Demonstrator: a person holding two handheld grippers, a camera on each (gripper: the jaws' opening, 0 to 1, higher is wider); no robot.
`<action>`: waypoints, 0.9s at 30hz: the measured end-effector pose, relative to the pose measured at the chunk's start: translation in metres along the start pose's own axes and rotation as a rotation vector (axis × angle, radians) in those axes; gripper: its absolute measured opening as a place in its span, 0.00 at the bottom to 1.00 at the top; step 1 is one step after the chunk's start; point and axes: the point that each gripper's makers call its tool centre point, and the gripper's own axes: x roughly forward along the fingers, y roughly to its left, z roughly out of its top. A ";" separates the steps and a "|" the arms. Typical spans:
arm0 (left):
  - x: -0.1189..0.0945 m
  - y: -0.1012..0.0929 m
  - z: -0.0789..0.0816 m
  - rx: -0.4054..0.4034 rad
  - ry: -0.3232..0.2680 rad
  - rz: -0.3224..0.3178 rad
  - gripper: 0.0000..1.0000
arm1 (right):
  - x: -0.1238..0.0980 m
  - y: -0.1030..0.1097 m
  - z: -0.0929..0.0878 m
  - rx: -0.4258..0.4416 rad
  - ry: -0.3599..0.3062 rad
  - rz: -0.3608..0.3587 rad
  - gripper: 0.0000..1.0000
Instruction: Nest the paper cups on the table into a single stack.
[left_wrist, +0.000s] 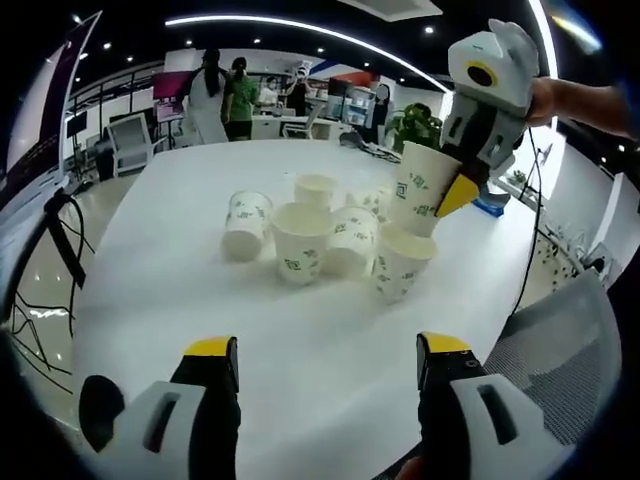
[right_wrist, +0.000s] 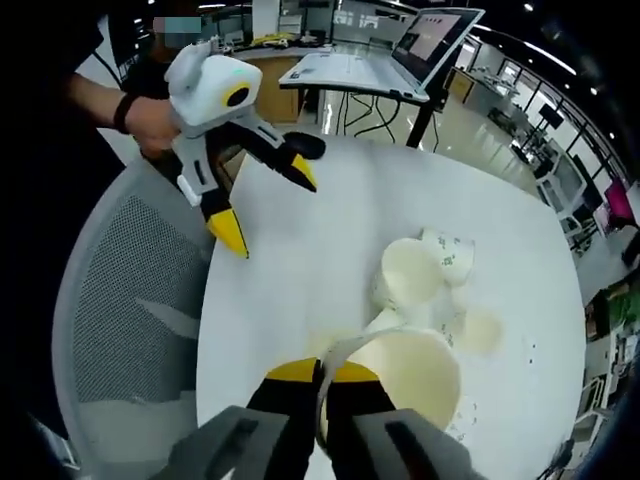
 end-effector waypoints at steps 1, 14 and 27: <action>0.000 0.001 0.000 0.000 0.001 0.001 0.71 | 0.000 0.001 0.001 0.000 0.002 0.003 0.00; -0.001 0.005 -0.001 -0.006 0.005 0.005 0.71 | 0.018 0.003 -0.004 0.008 0.023 0.033 0.00; 0.001 0.009 -0.001 -0.007 0.000 0.003 0.71 | 0.025 0.003 -0.009 0.026 0.038 0.045 0.00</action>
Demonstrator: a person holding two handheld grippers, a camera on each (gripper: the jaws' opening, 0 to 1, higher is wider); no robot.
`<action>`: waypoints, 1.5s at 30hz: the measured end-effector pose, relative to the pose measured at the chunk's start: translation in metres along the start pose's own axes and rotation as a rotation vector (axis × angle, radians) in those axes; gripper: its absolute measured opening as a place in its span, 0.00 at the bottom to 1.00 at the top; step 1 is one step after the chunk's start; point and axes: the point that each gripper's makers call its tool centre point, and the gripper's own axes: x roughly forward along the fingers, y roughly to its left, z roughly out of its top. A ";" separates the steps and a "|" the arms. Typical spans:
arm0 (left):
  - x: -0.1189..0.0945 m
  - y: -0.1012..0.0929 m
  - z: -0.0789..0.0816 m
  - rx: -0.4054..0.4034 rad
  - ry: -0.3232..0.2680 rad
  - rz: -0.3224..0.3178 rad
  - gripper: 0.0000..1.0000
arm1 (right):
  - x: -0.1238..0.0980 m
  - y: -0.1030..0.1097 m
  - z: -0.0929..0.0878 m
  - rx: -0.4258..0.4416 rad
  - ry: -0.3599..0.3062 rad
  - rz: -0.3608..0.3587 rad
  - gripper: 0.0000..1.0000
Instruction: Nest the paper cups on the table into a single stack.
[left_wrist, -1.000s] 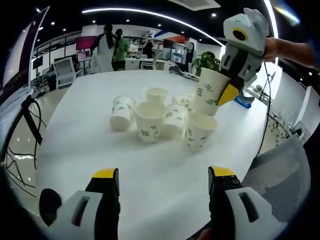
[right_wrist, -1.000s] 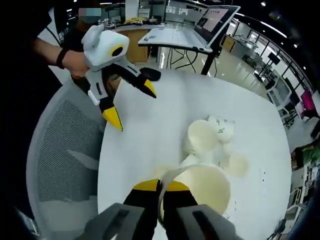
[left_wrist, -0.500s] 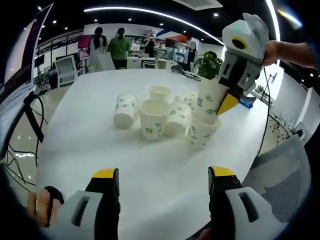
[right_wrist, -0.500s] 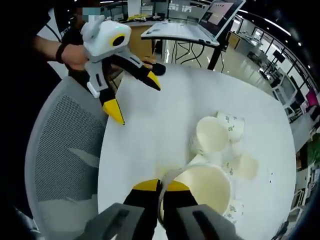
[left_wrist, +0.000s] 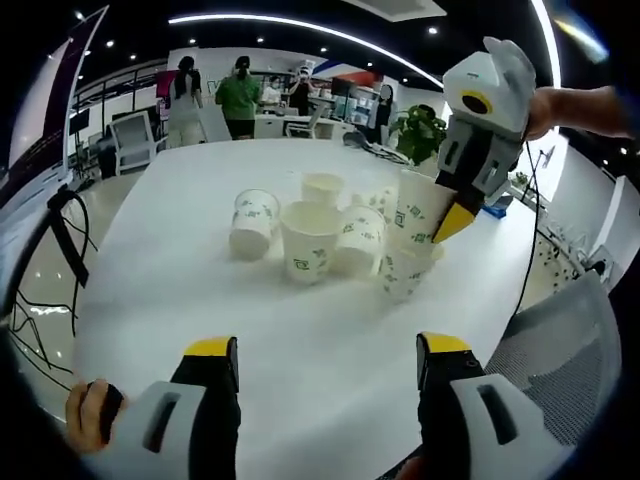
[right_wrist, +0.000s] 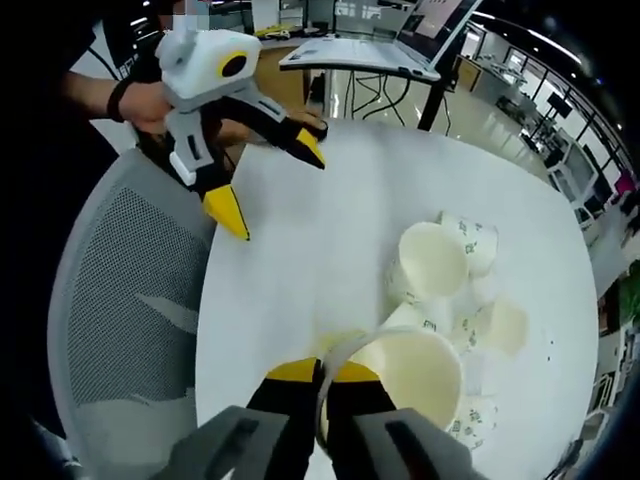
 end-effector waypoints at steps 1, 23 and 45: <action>0.000 -0.001 0.000 0.001 0.000 -0.001 0.71 | -0.001 0.000 0.000 0.004 0.001 -0.001 0.00; -0.002 -0.003 0.001 -0.003 0.001 -0.001 0.71 | 0.003 -0.003 -0.004 0.028 0.010 -0.010 0.00; 0.002 -0.008 0.002 -0.002 0.000 -0.010 0.71 | -0.002 -0.005 -0.009 0.081 -0.004 -0.026 0.09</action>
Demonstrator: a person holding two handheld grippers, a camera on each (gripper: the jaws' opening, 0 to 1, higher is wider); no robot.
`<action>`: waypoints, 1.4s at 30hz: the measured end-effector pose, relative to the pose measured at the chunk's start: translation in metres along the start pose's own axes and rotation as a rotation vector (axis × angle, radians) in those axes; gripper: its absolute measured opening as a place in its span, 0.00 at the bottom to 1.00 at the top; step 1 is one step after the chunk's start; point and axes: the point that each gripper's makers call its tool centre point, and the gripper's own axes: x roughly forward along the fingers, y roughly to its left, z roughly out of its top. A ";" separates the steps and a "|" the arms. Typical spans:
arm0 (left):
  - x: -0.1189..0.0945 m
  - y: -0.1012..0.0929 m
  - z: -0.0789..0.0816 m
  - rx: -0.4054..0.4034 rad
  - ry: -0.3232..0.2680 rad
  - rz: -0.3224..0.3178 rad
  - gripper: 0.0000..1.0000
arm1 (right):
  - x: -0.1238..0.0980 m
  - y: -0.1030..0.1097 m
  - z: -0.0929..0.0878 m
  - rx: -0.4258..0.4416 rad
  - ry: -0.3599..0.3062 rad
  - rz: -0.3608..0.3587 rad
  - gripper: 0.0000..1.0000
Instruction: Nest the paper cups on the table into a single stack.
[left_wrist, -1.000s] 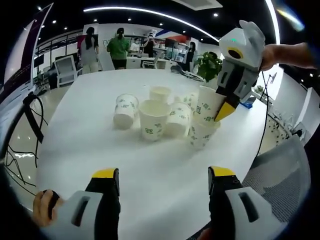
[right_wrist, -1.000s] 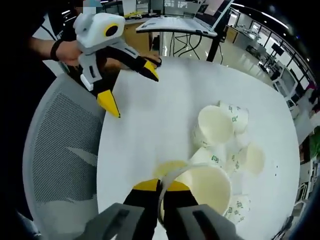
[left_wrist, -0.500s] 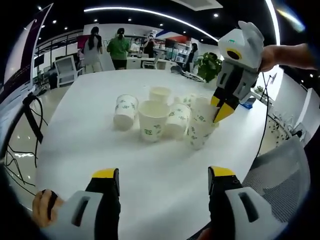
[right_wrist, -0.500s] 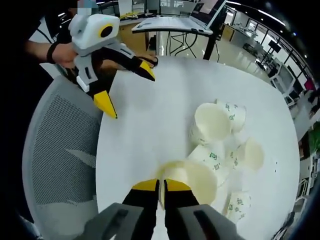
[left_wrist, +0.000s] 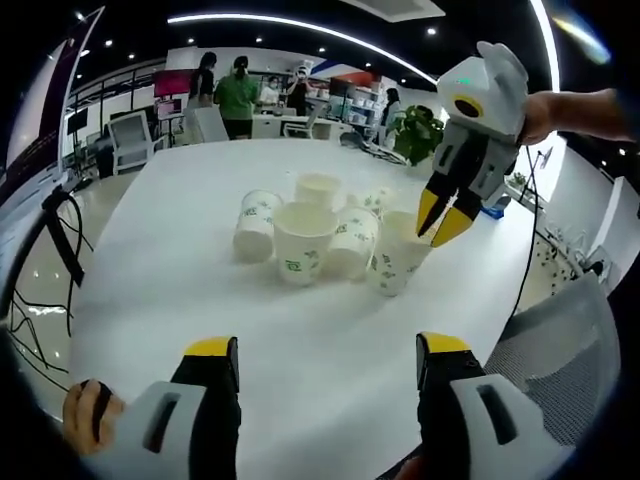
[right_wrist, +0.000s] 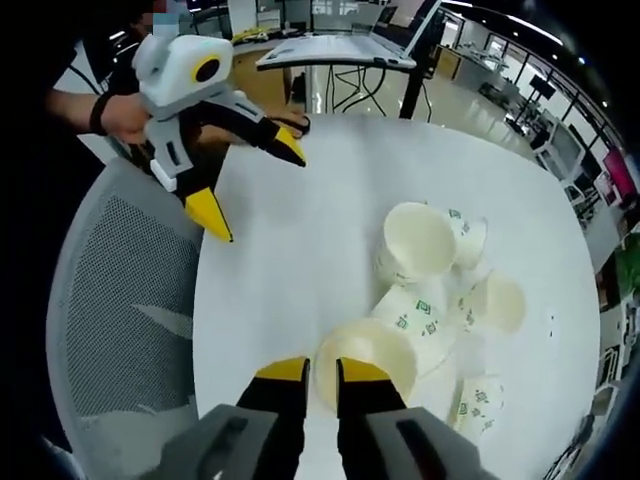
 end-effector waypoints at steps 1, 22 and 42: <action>0.000 0.000 0.000 0.000 0.001 0.000 0.71 | 0.000 0.001 -0.001 0.004 -0.003 -0.003 0.09; 0.002 -0.005 0.001 0.007 0.003 -0.005 0.71 | -0.026 -0.010 -0.006 0.105 -0.078 -0.064 0.28; 0.006 -0.008 0.001 0.022 0.005 -0.012 0.71 | -0.041 -0.026 -0.024 0.258 -0.185 -0.143 0.34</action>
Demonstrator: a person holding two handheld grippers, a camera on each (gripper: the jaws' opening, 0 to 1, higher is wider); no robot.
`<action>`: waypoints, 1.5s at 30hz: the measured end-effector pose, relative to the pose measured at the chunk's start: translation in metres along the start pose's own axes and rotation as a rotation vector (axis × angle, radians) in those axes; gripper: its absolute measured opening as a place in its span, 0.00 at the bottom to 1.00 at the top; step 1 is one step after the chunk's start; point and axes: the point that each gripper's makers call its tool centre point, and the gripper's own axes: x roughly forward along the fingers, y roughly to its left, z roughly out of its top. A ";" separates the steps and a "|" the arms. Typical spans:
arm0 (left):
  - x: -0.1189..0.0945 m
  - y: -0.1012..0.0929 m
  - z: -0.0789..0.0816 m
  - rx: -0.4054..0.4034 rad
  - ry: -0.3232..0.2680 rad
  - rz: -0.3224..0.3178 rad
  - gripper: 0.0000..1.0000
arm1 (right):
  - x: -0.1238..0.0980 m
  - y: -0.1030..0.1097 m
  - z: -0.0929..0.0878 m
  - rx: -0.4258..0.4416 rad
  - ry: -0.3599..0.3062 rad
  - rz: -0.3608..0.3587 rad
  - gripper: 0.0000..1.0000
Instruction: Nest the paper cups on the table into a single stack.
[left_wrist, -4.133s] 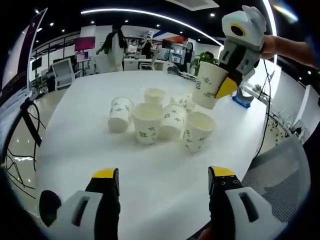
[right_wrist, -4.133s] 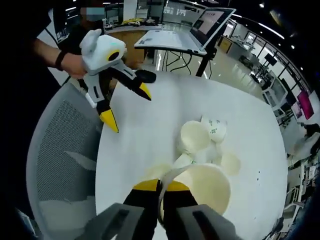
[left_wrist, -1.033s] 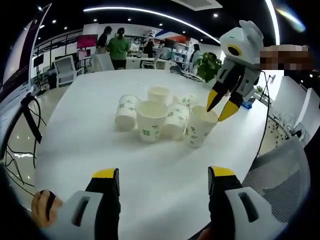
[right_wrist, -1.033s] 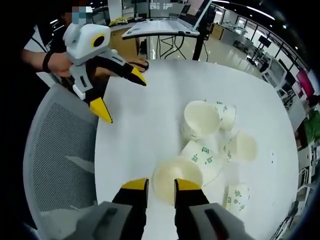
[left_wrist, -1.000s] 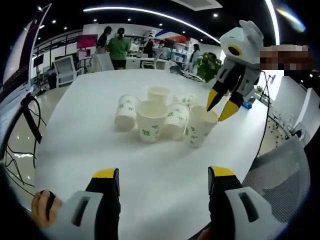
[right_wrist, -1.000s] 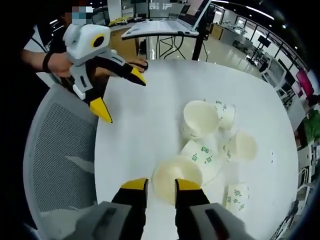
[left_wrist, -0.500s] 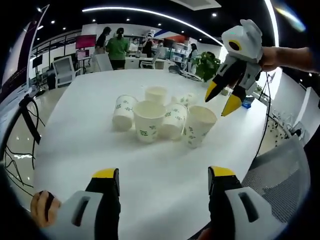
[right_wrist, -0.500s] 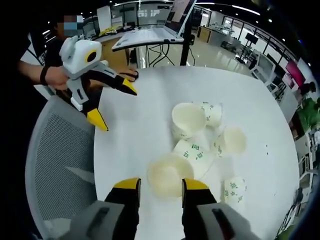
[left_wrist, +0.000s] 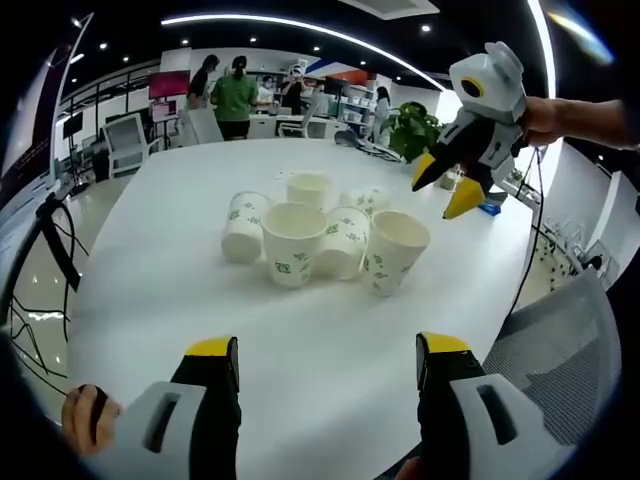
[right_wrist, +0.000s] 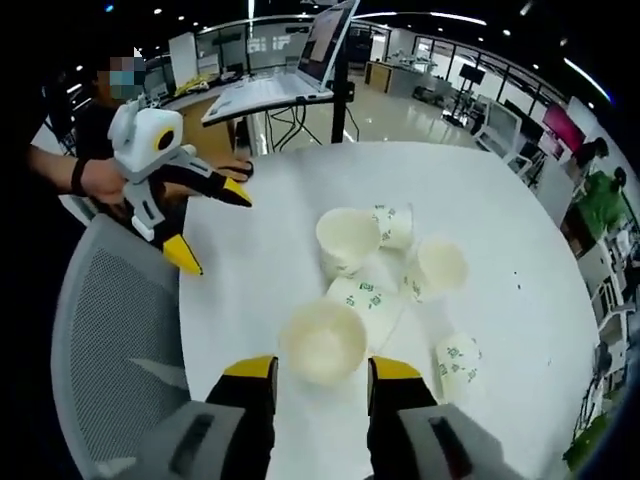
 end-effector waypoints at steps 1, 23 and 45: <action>0.000 -0.001 0.001 0.001 -0.002 -0.001 0.71 | -0.001 -0.002 0.000 0.023 -0.011 -0.001 0.34; -0.005 -0.008 0.000 0.007 -0.003 -0.004 0.71 | -0.019 -0.060 -0.029 0.200 -0.045 -0.175 0.33; -0.008 -0.004 -0.005 0.005 0.010 0.014 0.71 | -0.012 -0.105 -0.068 0.575 -0.194 -0.273 0.39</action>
